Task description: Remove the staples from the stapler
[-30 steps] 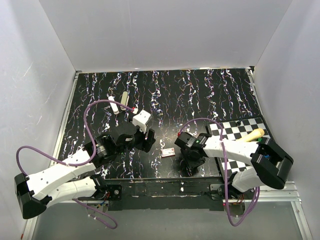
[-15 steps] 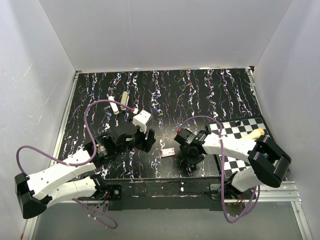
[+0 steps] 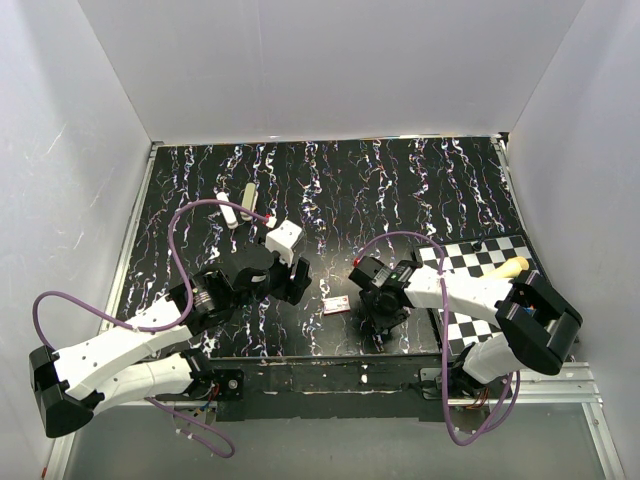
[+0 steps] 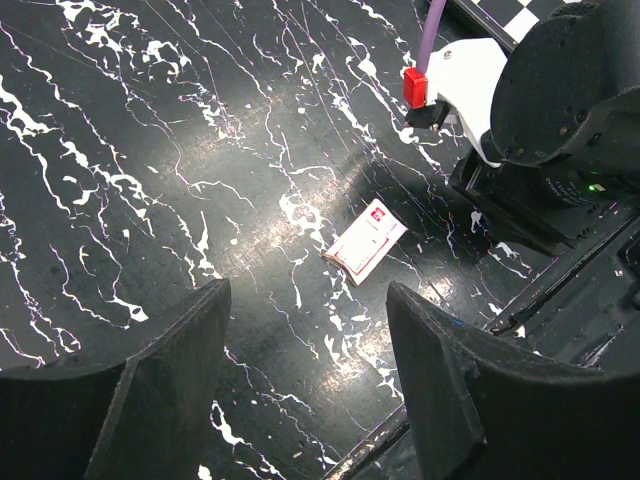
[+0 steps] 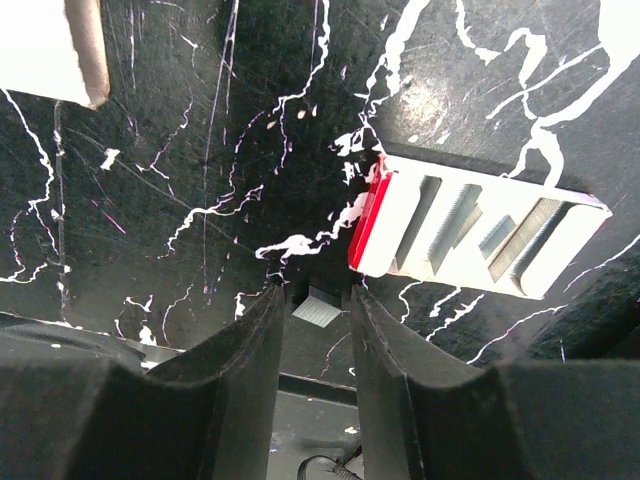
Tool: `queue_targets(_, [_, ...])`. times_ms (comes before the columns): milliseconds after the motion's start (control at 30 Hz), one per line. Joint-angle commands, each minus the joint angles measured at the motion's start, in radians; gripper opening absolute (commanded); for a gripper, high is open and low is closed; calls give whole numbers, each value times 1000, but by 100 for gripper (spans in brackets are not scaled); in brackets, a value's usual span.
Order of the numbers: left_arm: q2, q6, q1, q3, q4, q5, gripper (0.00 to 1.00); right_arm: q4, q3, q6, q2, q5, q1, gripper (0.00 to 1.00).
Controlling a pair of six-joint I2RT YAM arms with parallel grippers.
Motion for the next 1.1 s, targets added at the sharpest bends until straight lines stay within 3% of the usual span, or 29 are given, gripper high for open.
queue_targets(0, [-10, 1, 5, 2, -5, -15, 63, 37, 0, -4, 8, -27, 12, 40])
queue_targets(600, [-33, -8, 5, 0, -10, -6, 64, 9, 11, 37, 15, -22, 67, 38])
queue_targets(1067, [-30, -9, 5, 0, -16, -6, 64, 9, 27, 39, 54, 24, 67, 25])
